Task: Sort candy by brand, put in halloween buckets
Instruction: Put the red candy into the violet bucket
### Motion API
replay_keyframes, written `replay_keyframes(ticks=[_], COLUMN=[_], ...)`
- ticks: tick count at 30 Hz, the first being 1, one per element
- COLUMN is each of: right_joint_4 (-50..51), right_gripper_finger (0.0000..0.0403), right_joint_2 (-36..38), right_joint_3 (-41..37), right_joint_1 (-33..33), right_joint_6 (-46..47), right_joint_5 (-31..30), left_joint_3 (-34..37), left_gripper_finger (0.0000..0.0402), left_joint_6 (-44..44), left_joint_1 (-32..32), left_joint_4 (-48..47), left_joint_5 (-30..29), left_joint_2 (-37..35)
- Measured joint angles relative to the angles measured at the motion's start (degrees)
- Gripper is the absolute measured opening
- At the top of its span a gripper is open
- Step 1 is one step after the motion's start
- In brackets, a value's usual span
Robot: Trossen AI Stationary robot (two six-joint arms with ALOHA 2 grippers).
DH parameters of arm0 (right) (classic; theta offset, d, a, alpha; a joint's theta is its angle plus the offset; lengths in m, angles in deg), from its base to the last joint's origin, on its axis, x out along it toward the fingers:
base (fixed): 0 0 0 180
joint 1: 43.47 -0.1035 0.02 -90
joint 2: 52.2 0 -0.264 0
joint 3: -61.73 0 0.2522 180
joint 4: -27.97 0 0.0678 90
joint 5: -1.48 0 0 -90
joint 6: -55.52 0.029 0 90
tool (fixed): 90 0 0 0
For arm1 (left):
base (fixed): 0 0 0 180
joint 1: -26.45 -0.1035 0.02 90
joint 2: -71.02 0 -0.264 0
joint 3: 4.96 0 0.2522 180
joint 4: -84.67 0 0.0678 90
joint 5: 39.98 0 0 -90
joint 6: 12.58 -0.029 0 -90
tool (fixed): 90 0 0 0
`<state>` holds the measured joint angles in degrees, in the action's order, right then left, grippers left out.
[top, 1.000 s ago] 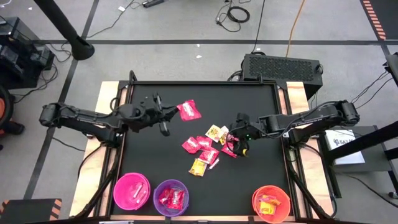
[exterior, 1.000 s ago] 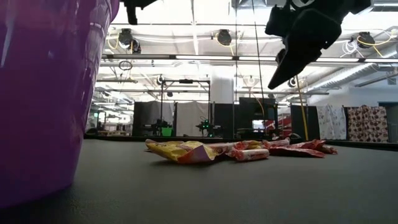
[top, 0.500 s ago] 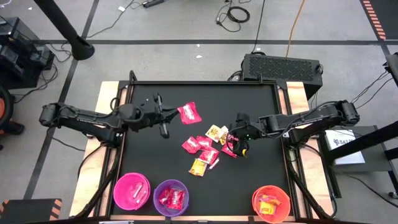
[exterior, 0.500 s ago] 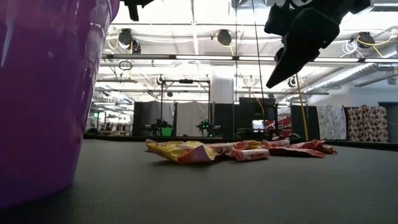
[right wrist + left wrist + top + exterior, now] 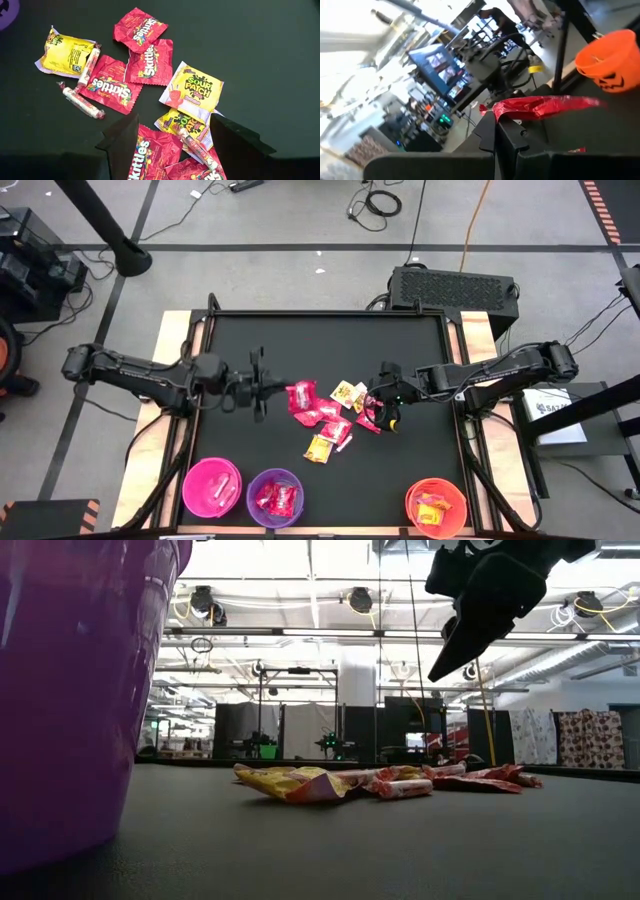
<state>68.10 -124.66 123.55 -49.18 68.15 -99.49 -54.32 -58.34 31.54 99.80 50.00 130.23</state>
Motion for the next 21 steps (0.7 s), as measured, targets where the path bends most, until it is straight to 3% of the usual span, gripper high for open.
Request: replay_keyframes(ticks=[8,13,21], right_joint_4=[0.0,0.0,0.0], right_gripper_finger=[0.0238,0.0238,0.0238], right_joint_2=[0.0,0.0,0.0], right_joint_3=[0.0,0.0,0.0], right_joint_1=[0.0,0.0,0.0], right_joint_6=[0.0,0.0,0.0], right_joint_5=[0.0,0.0,0.0], left_joint_3=[0.0,0.0,0.0], left_gripper_finger=[0.0,0.0,0.0], left_joint_6=[-8.9,-8.7,-8.6], left_joint_1=[3.8,4.8,5.9], left_joint_4=[-0.4,0.3,0.3], left_joint_5=[-0.5,-5.7,-7.2], left_joint_2=[0.0,0.0,0.0])
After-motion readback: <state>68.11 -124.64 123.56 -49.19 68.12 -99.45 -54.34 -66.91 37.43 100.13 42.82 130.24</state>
